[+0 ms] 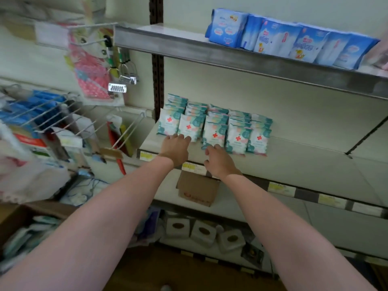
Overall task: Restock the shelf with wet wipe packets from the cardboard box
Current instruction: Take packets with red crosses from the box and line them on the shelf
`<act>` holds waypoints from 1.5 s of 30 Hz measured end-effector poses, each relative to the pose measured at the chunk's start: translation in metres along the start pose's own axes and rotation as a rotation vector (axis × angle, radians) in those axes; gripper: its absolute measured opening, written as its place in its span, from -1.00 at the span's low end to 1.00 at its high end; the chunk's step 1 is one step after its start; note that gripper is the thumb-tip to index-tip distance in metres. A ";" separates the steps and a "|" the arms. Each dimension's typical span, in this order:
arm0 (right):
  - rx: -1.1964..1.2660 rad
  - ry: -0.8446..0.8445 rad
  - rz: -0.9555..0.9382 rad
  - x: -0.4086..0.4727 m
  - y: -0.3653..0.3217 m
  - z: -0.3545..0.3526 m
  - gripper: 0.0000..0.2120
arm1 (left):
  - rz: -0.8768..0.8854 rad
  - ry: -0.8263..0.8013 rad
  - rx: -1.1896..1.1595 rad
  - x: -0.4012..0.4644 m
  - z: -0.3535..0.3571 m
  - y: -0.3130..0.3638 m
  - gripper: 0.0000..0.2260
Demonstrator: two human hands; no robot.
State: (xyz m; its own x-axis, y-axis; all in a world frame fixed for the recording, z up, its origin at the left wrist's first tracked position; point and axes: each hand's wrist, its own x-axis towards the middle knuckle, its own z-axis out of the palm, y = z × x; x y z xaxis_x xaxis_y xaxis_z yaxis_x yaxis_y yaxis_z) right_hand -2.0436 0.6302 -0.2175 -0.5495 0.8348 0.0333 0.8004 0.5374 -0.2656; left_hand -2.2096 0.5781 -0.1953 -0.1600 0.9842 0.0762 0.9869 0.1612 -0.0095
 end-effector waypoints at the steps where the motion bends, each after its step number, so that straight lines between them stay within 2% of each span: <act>1: 0.028 0.003 -0.004 -0.003 -0.008 0.003 -0.83 | -0.019 -0.013 0.016 -0.010 0.001 -0.004 -0.69; 6: 0.096 -0.058 -0.059 -0.028 -0.058 0.038 -0.85 | -0.145 -0.126 0.025 -0.075 0.010 -0.036 -0.69; 11: 0.090 -0.286 -0.119 -0.057 -0.111 0.092 -0.79 | -0.284 -0.202 -0.013 -0.162 0.036 -0.072 -0.69; 15: 0.107 -0.339 -0.195 -0.085 -0.152 0.133 -0.73 | -0.404 -0.245 -0.057 -0.226 0.063 -0.107 -0.79; 21: 0.029 -0.378 -0.272 -0.112 -0.233 0.185 -0.65 | -0.547 -0.289 -0.177 -0.303 0.096 -0.167 -0.77; 25: -0.016 -0.512 -0.273 -0.130 -0.289 0.225 -0.66 | -0.604 -0.356 -0.252 -0.350 0.116 -0.208 -0.81; 29: -0.077 -0.587 -0.312 -0.143 -0.334 0.262 -0.57 | -0.643 -0.413 -0.263 -0.394 0.135 -0.251 -0.81; 33: -0.106 -0.627 -0.331 -0.150 -0.365 0.287 -0.70 | -0.689 -0.449 -0.277 -0.422 0.148 -0.289 -0.77; 37: -0.118 -0.669 -0.354 -0.146 -0.385 0.304 -0.66 | -0.705 -0.458 -0.304 -0.434 0.166 -0.311 -0.79; 41: -0.146 -0.736 -0.387 -0.134 -0.398 0.326 -0.72 | -0.754 -0.506 -0.374 -0.439 0.188 -0.322 -0.78; 45: -0.203 -0.840 -0.499 -0.119 -0.413 0.355 -0.67 | -0.849 -0.573 -0.437 -0.439 0.213 -0.329 -0.74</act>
State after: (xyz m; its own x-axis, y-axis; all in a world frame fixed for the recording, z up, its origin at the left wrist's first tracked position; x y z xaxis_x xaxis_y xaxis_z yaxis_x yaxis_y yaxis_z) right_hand -2.3939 0.2669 -0.4540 -0.7623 0.1952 -0.6171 0.4147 0.8793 -0.2342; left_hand -2.4689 0.1082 -0.4376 -0.6621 0.4731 -0.5812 0.4566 0.8696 0.1876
